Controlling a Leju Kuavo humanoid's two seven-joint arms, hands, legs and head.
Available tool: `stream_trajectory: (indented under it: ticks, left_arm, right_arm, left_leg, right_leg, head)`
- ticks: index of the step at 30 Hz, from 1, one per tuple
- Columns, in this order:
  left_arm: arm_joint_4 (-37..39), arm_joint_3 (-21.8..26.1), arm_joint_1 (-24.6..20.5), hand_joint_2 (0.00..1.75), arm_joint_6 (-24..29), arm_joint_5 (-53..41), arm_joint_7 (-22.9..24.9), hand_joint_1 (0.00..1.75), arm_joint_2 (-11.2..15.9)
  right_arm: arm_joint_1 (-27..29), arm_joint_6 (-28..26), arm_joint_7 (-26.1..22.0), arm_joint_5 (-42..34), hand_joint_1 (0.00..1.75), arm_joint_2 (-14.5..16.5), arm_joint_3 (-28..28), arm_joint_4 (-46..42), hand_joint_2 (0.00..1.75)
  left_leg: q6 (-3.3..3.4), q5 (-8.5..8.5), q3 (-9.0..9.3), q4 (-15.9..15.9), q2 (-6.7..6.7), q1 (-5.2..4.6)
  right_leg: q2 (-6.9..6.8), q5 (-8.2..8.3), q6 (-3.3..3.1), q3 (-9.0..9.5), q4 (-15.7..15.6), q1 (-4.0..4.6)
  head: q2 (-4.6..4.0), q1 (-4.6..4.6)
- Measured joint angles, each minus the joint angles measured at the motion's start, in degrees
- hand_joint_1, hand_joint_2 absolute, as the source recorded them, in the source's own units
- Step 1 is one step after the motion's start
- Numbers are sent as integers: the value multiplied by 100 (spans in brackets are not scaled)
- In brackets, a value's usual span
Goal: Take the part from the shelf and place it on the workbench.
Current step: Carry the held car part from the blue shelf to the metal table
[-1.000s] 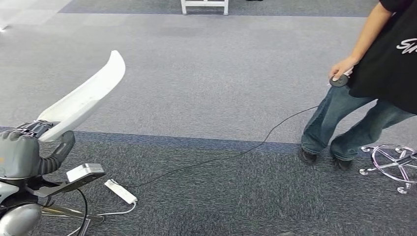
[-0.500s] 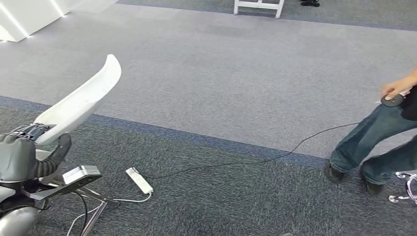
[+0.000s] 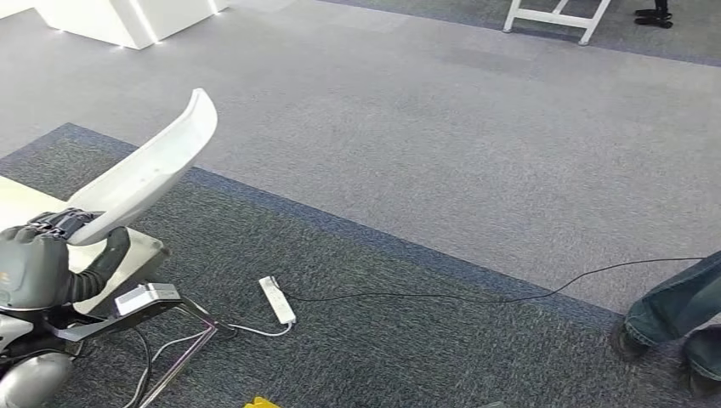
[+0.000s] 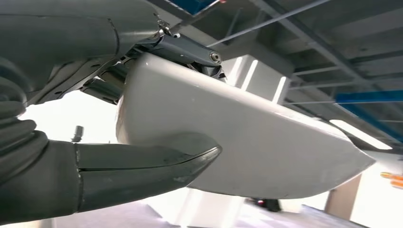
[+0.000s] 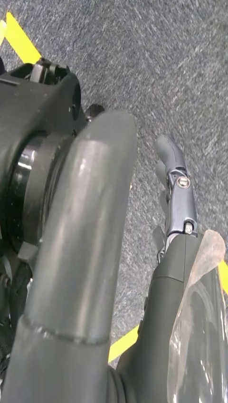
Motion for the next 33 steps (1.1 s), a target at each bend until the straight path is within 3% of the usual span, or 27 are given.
stream_trajectory:
  ticks: [2, 4, 6, 7, 8, 9, 11, 13, 15, 16, 18, 19, 21, 22, 23, 24, 26, 28, 29, 31, 33]
  left_arm:
    - [-1, 1, -18, 175, -1, 14, 0, 175, 1]
    - [0, 0, -42, 175, -3, 25, 1, 175, -3]
    - [2, -2, -27, 175, -4, 31, 1, 175, -9]
    - [3, -2, -15, 175, -2, 32, 1, 175, -9]
    - [3, -2, -9, 175, 4, 36, -1, 175, -8]
    - [4, -1, -6, 175, 12, 40, -3, 175, -8]
    - [4, 2, -10, 175, 26, 49, -8, 175, -6]
    - [4, 3, -18, 175, 23, 52, -8, 175, -5]
    - [3, 6, -17, 175, 7, 53, 2, 175, -5]
    - [2, 8, -21, 175, -2, 53, 8, 175, -5]
    - [0, 8, -49, 175, -21, 53, 11, 175, -10]
    - [0, 6, -63, 175, -33, 54, 11, 175, -18]
    - [1, -1, -65, 175, -52, 55, 11, 175, -31]
    - [2, -3, -59, 175, -56, 55, 11, 175, -36]
    - [2, -4, -51, 175, -52, 57, 11, 175, -38]
    - [2, -4, -42, 175, -42, 62, 7, 175, -40]
    - [2, -3, -29, 175, -15, 80, -4, 175, -42]
    - [2, -1, -24, 175, 2, 92, -13, 175, -44]
    - [2, 2, -17, 175, 5, 94, -13, 175, -45]
    - [2, 11, 6, 175, 10, 95, -13, 175, -44]
    - [2, 20, 6, 175, 12, 95, -13, 175, -38]
  right_arm:
    - [-9, 9, -4, 4, 0, 2, -9, -5, 0]
    - [-1, 12, -3, 8, 0, 3, -13, -9, 0]
    - [14, 14, 2, 12, 0, 3, -14, -9, 0]
    - [19, 16, 3, 15, 0, 3, -14, -9, 0]
    - [21, 19, 1, 19, 0, 3, -14, -9, 0]
    - [22, 25, -4, 23, 0, 3, -15, -9, 0]
    - [23, 35, -12, 32, 0, 3, -17, -10, 0]
    - [24, 40, -1, 39, 0, 3, -21, -11, 0]
    - [13, 38, 15, 51, 0, 3, -25, -13, 0]
    - [4, 36, 19, 62, 0, 4, -28, -14, 0]
    - [-6, 32, 20, 81, 0, 5, -38, -20, 0]
    - [-3, 32, 21, 85, 0, 5, -45, -21, 0]
    - [11, 32, 26, 85, 0, 4, -58, -20, 0]
    - [17, 32, 28, 87, 0, 4, -63, -19, 0]
    - [21, 32, 28, 89, 0, 4, -66, -18, 0]
    - [27, 32, 26, 92, 0, 4, -67, -18, 0]
    - [47, 33, 21, 95, 0, 5, -75, -18, 0]
    - [60, 37, 21, 99, 0, 5, -87, -18, 0]
    - [63, 39, 23, 102, 0, 5, -93, -18, 0]
    - [58, 46, 23, 110, 0, 6, -108, -20, 0]
    - [58, 54, 23, 125, 0, 8, -116, -22, 0]
  left_leg:
    - [-54, -135, -91, 199, 224, -11]
    - [-99, -480, -370, 828, 566, -18]
    - [-124, -742, -679, 1503, 662, -1]
    - [-125, -730, -723, 1608, 674, 3]
    - [-116, -610, -657, 1490, 690, 3]
    - [-95, -412, -488, 1170, 741, -4]
    - [-18, -113, -95, 407, 1024, -62]
    - [54, -69, 72, 41, 1226, -130]
    - [96, -75, 72, -8, 1125, -134]
    - [119, -60, 79, -36, 1046, -116]
    - [172, -29, 100, -81, 901, -70]
    - [188, -27, 99, -85, 832, -61]
    - [205, -31, 97, -83, 680, -56]
    - [207, -32, 100, -80, 596, -54]
    - [204, -34, 105, -76, 511, -50]
    - [195, -39, 113, -69, 423, -42]
    - [153, -63, 107, -31, 261, -32]
    - [86, -71, 65, 6, 122, -23]
    - [47, -61, 43, 9, 53, -14]
    - [-17, -58, 19, 14, -8, 6]
    - [-76, -231, -104, 295, 256, -5]
  right_leg:
    - [-145, 17, -77, 29, -37, -2]
    - [-298, 8, -128, 46, -53, 12]
    - [-461, -10, -154, 51, -52, 31]
    - [-542, -20, -158, 58, -52, 40]
    - [-620, -32, -160, 70, -51, 47]
    - [-694, -48, -157, 92, -52, 56]
    - [-826, -89, -130, 139, -47, 83]
    - [-960, -122, -81, 164, -46, 112]
    - [-1089, -154, -23, 187, -59, 124]
    - [-1028, -195, 10, 184, -28, 117]
    - [-692, -416, 65, 22, 331, 92]
    - [-496, -585, 81, -157, 690, 78]
    - [-356, -840, 102, -561, 1427, 68]
    - [-341, -824, 109, -680, 1586, 66]
    - [-333, -693, 113, -692, 1517, 62]
    - [-305, -471, 115, -592, 1225, 53]
    - [-73, -90, 121, -275, 457, 13]
    - [132, -4, 88, -74, 67, -9]
    - [140, -28, 52, -37, 35, 0]
    - [-1, -14, -29, 2, 10, 6]
    - [-153, -9, -102, 43, -30, -6]
  head:
    - [0, -27]
    - [0, -60]
    - [0, -66]
    - [0, -67]
    - [0, -66]
    - [0, -66]
    - [0, -68]
    - [1, -65]
    - [1, -60]
    - [1, -54]
    - [1, -31]
    - [1, -15]
    - [0, 0]
    - [0, 3]
    - [0, 2]
    - [0, 1]
    - [0, 3]
    - [0, 3]
    - [0, 3]
    - [0, -1]
    - [0, -31]
